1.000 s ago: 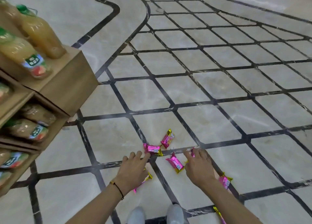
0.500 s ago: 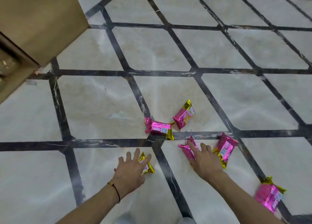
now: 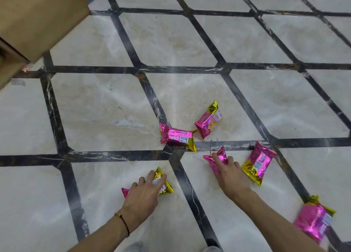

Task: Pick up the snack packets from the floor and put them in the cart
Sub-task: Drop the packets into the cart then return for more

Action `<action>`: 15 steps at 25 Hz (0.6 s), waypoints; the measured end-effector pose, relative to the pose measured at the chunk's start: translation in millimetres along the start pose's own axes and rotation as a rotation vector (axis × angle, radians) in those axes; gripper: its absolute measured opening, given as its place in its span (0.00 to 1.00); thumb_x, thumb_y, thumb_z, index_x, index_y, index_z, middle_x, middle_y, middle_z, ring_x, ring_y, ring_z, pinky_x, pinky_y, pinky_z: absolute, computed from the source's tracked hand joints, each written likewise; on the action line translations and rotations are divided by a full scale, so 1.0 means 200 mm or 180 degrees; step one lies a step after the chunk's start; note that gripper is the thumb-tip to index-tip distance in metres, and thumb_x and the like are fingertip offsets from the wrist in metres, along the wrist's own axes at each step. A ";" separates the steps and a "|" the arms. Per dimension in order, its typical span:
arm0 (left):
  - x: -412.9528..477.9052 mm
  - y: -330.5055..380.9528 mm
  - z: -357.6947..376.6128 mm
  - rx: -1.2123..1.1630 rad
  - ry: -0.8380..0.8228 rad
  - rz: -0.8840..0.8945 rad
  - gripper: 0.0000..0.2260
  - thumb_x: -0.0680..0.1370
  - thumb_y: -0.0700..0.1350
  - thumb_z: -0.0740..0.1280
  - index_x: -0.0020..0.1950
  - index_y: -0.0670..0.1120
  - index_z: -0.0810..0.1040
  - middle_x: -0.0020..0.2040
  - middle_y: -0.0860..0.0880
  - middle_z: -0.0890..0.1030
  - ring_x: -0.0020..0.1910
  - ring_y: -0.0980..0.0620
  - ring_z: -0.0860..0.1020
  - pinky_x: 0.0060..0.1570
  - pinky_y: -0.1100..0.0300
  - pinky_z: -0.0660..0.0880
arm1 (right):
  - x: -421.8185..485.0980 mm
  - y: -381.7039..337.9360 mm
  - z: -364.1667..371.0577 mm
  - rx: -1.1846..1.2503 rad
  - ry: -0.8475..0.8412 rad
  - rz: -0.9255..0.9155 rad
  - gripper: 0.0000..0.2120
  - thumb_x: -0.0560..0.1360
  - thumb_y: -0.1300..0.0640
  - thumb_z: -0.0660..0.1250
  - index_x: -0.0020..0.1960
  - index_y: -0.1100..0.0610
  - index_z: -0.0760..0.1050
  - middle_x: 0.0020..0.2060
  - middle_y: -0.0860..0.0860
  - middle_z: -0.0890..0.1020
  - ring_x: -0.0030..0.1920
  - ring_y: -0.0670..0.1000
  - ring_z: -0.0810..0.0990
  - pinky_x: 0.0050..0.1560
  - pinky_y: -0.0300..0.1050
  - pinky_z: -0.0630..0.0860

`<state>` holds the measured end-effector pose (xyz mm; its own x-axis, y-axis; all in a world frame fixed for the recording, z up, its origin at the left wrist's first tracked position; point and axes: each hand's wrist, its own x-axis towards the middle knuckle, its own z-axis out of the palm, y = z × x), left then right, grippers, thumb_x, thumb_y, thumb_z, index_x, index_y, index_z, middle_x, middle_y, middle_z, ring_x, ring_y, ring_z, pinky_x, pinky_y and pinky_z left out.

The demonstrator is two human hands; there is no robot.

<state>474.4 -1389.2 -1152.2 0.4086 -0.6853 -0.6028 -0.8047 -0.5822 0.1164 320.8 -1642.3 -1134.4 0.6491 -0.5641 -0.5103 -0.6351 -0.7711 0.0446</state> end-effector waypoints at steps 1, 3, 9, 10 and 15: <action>-0.02 0.01 -0.04 -0.0021 0.0029 -0.0048 0.34 0.81 0.47 0.64 0.80 0.58 0.48 0.79 0.43 0.56 0.63 0.41 0.73 0.59 0.50 0.76 | -0.02 0.00 -0.04 0.0026 0.0010 0.0008 0.33 0.81 0.54 0.60 0.79 0.46 0.45 0.63 0.59 0.71 0.57 0.59 0.76 0.52 0.50 0.77; -0.09 0.04 -0.17 -0.0094 0.0189 -0.0121 0.35 0.79 0.48 0.65 0.80 0.58 0.50 0.78 0.43 0.59 0.59 0.42 0.75 0.53 0.51 0.78 | -0.10 0.01 -0.17 0.0128 0.0021 0.0045 0.33 0.82 0.53 0.60 0.80 0.48 0.46 0.63 0.59 0.71 0.58 0.59 0.75 0.54 0.50 0.77; -0.42 0.16 -0.82 -0.0415 0.0548 -0.0260 0.35 0.79 0.53 0.63 0.81 0.61 0.47 0.77 0.45 0.61 0.60 0.44 0.75 0.48 0.52 0.77 | -0.49 -0.02 -0.76 0.0877 0.0544 0.0075 0.25 0.78 0.51 0.65 0.73 0.47 0.62 0.50 0.59 0.73 0.47 0.63 0.77 0.38 0.52 0.75; -0.48 0.18 -0.94 -0.0507 0.0617 -0.0299 0.35 0.79 0.53 0.63 0.81 0.61 0.47 0.76 0.45 0.61 0.60 0.44 0.74 0.47 0.52 0.77 | -0.54 -0.03 -0.88 0.0947 0.0608 0.0096 0.24 0.78 0.50 0.65 0.72 0.47 0.63 0.49 0.58 0.73 0.47 0.64 0.77 0.36 0.52 0.75; -0.89 0.30 -1.71 -0.0792 0.1034 -0.0294 0.32 0.80 0.56 0.61 0.80 0.62 0.48 0.72 0.46 0.65 0.53 0.43 0.76 0.44 0.51 0.78 | -0.95 -0.04 -1.69 0.1282 0.0944 0.0172 0.25 0.77 0.47 0.65 0.72 0.45 0.63 0.50 0.57 0.74 0.47 0.60 0.77 0.38 0.49 0.74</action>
<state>500.5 -1452.5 -768.7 0.6208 -0.7044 -0.3441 -0.6460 -0.7083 0.2847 343.9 -1628.1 -747.0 0.6648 -0.7047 -0.2479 -0.7443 -0.5963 -0.3007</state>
